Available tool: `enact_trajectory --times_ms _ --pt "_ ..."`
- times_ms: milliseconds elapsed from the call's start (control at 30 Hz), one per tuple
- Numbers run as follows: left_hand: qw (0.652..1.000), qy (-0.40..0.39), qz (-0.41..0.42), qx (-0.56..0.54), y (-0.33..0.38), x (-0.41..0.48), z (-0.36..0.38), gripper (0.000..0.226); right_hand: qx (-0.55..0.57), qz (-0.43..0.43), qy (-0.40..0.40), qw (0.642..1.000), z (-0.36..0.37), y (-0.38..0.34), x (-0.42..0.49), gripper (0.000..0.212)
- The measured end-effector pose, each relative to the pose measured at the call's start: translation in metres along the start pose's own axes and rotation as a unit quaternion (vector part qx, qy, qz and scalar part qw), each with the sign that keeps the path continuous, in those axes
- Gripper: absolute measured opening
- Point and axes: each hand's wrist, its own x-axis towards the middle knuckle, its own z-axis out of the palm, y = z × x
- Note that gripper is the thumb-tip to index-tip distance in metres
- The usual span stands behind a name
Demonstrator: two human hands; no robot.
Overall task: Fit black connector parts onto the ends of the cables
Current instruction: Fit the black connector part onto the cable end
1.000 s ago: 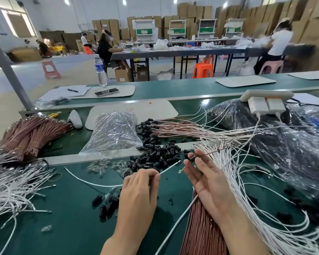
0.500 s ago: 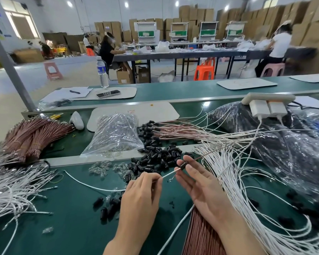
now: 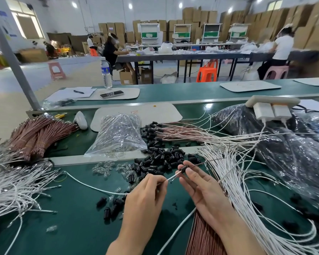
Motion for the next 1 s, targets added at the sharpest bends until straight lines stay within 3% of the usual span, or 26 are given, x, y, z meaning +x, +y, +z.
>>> enact_trajectory --times_ms 500,867,1000 --pt "1.000 0.012 0.010 0.018 -0.0054 -0.0017 0.0040 0.007 -0.019 0.010 -0.011 1.000 -0.0013 0.0008 -0.0009 0.024" --pt "0.995 -0.024 -0.044 -0.083 -0.0046 -0.0014 0.0027 0.018 -0.106 0.008 -0.041 0.993 0.0052 0.0052 -0.0037 0.024" --pt "0.998 -0.024 -0.052 -0.022 -0.0080 -0.0020 0.0007 0.022 -0.080 -0.024 -0.005 0.996 0.0031 0.0015 -0.0029 0.023"
